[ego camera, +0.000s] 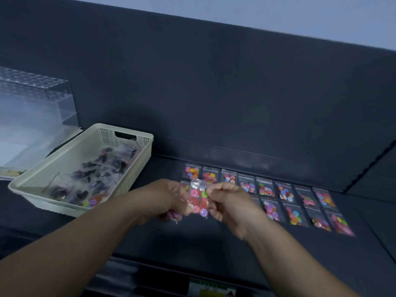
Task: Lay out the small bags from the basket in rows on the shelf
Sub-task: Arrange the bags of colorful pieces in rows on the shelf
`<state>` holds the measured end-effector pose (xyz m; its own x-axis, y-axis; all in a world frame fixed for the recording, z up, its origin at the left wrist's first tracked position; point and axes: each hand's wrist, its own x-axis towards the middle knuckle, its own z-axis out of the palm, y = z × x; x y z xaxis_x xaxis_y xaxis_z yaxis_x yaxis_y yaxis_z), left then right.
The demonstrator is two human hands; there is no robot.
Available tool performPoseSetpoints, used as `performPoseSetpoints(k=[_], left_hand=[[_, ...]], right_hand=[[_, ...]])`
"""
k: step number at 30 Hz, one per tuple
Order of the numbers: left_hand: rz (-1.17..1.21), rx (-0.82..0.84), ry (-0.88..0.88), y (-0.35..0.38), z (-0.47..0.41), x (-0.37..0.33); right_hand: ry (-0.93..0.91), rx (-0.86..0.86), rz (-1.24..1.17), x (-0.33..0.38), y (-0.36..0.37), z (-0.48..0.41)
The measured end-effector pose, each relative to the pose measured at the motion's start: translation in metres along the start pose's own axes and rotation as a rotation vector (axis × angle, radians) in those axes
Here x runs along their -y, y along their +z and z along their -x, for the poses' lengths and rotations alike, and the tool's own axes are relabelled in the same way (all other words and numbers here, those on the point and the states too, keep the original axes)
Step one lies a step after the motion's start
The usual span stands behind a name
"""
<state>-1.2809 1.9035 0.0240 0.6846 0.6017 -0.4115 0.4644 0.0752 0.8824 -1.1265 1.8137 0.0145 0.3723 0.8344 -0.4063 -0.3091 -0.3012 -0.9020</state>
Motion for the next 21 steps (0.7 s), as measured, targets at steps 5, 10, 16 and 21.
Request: performPoseSetpoints(k=[5, 10, 16, 21], left_hand=[[0.014, -0.112, -0.061, -0.029, 0.002, 0.014], [0.093, -0.115, -0.11, -0.043, 0.01, 0.023], [0.093, -0.105, -0.1, -0.047, 0.014, 0.025], [0.157, -0.122, -0.077, -0.044, 0.017, 0.024]], right_hand=[[0.026, -0.088, 0.157, -0.028, 0.019, -0.001], [-0.151, -0.266, 0.666, -0.048, 0.031, -0.003], [-0.585, -0.136, 1.177, -0.064, 0.031, 0.011], [-0.639, -0.105, 1.252, -0.076, 0.034, 0.003]])
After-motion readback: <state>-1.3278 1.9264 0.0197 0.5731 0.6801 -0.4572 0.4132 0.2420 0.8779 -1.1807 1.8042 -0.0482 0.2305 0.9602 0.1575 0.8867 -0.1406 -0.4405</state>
